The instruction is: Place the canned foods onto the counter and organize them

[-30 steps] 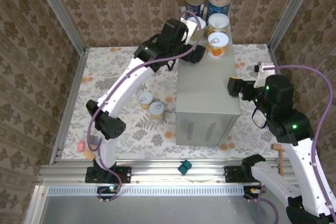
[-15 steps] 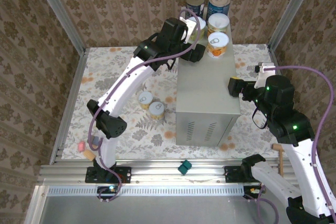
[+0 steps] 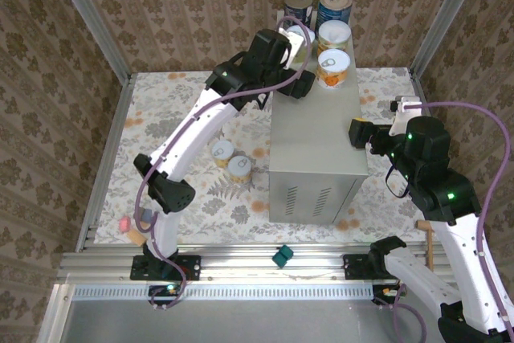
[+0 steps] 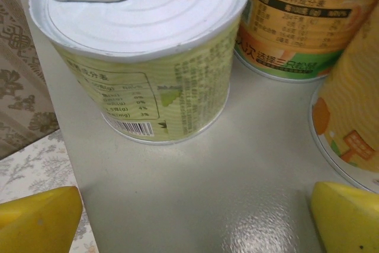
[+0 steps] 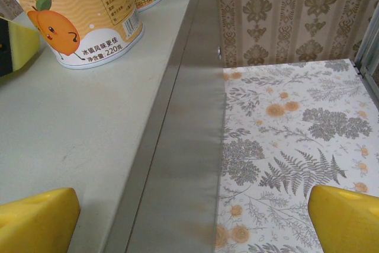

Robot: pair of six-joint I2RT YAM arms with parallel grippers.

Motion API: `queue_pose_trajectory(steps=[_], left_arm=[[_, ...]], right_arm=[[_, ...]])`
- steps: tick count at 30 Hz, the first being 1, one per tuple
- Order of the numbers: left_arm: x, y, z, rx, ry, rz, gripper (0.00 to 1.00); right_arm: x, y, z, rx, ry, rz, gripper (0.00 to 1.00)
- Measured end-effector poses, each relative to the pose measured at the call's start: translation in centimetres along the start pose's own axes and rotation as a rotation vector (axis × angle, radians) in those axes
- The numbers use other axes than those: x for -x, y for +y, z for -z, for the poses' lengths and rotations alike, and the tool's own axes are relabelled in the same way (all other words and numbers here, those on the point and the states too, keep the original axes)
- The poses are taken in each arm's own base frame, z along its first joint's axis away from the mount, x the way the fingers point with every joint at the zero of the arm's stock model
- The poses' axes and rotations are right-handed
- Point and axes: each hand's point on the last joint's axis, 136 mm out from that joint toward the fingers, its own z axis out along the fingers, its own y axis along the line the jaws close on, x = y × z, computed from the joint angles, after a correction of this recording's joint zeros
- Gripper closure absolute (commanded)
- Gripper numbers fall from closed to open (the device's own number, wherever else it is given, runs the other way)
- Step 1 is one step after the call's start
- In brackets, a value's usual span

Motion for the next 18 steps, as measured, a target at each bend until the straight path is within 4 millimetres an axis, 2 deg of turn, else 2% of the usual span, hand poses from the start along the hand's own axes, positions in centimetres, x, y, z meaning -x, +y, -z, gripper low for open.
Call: queue_pose_trajectory(steps=[6, 18], left_arm=[[1.3, 0.1, 1.6, 0.033, -0.033, -0.042, 0.0], [1.6, 0.4, 2.1, 0.043, -0.035, -0.055, 0.0]], right_arm=[[-0.1, 0.0, 0.0, 0.0, 0.0, -0.005, 0.0], [-0.1, 0.0, -0.1, 0.003, 0.0, -0.016, 0.0]])
